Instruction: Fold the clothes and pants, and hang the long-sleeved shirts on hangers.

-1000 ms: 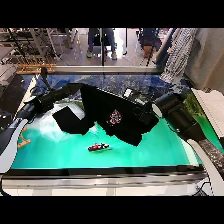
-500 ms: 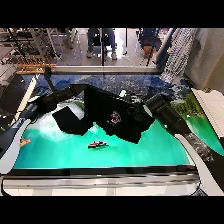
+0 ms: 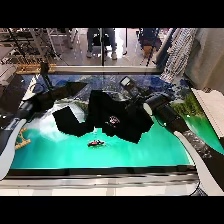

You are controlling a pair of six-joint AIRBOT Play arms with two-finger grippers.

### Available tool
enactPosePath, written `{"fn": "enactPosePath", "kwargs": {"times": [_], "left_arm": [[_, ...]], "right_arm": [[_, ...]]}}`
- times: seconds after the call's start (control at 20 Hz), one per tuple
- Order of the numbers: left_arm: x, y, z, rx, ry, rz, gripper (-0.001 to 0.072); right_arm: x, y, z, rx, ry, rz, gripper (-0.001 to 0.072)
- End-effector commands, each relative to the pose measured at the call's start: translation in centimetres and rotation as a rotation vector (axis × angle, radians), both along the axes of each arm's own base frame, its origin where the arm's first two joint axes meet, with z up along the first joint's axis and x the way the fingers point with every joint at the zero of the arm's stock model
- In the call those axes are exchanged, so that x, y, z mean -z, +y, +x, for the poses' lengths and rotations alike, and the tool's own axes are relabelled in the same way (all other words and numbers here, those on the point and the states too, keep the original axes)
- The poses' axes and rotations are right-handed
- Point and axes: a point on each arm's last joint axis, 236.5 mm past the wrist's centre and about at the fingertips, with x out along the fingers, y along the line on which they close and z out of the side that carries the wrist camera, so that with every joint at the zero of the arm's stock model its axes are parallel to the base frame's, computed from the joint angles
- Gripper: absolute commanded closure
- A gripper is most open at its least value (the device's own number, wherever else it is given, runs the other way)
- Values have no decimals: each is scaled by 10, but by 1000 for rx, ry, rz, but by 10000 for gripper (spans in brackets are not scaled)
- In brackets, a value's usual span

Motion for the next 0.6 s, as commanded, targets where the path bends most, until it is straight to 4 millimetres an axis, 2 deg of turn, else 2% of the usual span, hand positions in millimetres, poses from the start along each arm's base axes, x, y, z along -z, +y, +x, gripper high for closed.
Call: {"fn": "enactPosePath", "kwargs": {"times": [0.0, 0.1, 0.2, 0.25, 0.3, 0.35, 0.4, 0.45, 0.55], "left_arm": [[-35, 7, -37, 35, -52, 77, 84], [-59, 9, -61, 23, -82, 142, 85], [-82, 12, -82, -5, -37, 184, 89], [-90, 13, -94, -7, -4, 199, 129], [-94, 13, -106, -13, 33, 227, 131], [-95, 12, -118, -18, 67, 267, 132], [-93, 13, -128, -31, 86, 313, 132], [-90, 14, -138, -45, 95, 363, 132], [-87, 19, -151, -88, 103, 443, 131]], "right_arm": [[-55, 10, 19, 168, -100, 385, 678], [-104, -8, 29, 255, -174, 518, 678], [-164, -35, 35, 326, -282, 623, 678], [-197, -59, 36, 369, -357, 634, 678], [-225, -90, 34, 428, -423, 628, 678], [-248, -131, 28, 521, -476, 610, 678], [-265, -181, 16, 641, -512, 566, 678], [-273, -232, -2, 779, -533, 510, 678], [-286, -344, -67, 1092, -563, 330, 678]]}}
